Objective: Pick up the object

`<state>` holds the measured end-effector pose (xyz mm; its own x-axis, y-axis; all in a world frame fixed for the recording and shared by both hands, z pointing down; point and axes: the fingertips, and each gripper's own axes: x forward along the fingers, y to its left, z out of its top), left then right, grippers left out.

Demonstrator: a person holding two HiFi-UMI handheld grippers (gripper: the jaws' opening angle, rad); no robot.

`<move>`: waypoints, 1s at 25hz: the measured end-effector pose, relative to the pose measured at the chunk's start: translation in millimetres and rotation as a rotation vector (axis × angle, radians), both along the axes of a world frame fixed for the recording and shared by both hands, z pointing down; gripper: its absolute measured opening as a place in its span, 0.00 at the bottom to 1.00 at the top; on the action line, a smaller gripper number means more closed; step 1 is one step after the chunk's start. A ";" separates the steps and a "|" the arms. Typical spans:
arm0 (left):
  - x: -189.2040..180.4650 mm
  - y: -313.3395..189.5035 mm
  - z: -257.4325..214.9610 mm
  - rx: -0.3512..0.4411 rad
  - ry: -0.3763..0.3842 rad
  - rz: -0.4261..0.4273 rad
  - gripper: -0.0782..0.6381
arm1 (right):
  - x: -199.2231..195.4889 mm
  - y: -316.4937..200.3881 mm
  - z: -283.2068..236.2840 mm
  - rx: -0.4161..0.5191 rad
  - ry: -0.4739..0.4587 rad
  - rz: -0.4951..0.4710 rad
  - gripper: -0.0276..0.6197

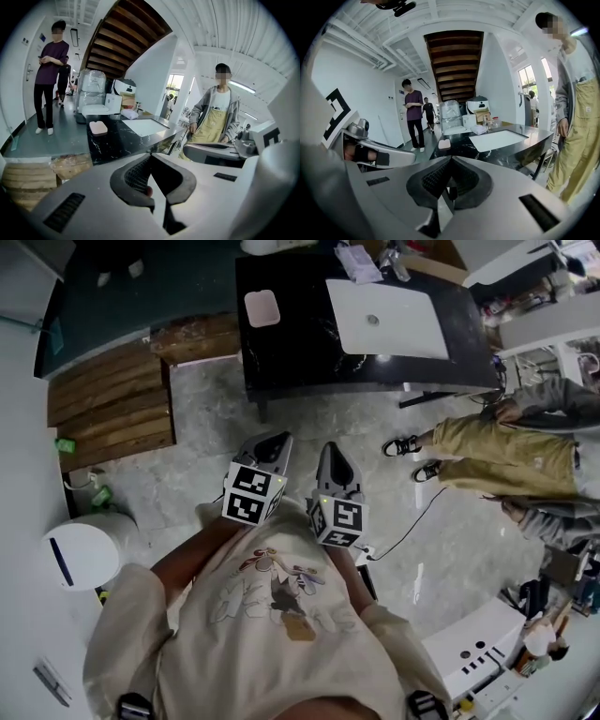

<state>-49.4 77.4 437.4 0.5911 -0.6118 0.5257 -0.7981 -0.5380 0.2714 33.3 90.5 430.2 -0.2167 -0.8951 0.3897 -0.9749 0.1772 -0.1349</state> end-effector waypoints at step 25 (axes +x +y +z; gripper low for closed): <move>-72.3 -46.5 37.1 -0.108 -0.007 -0.087 0.13 | -53.6 -51.3 34.3 -0.095 0.028 0.000 0.07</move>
<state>-121.7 30.9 474.5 0.5348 -0.6002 0.5948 -0.8422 -0.4351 0.3183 -20.4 39.2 464.6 -0.2044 -0.8540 0.4785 -0.9785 0.1649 -0.1237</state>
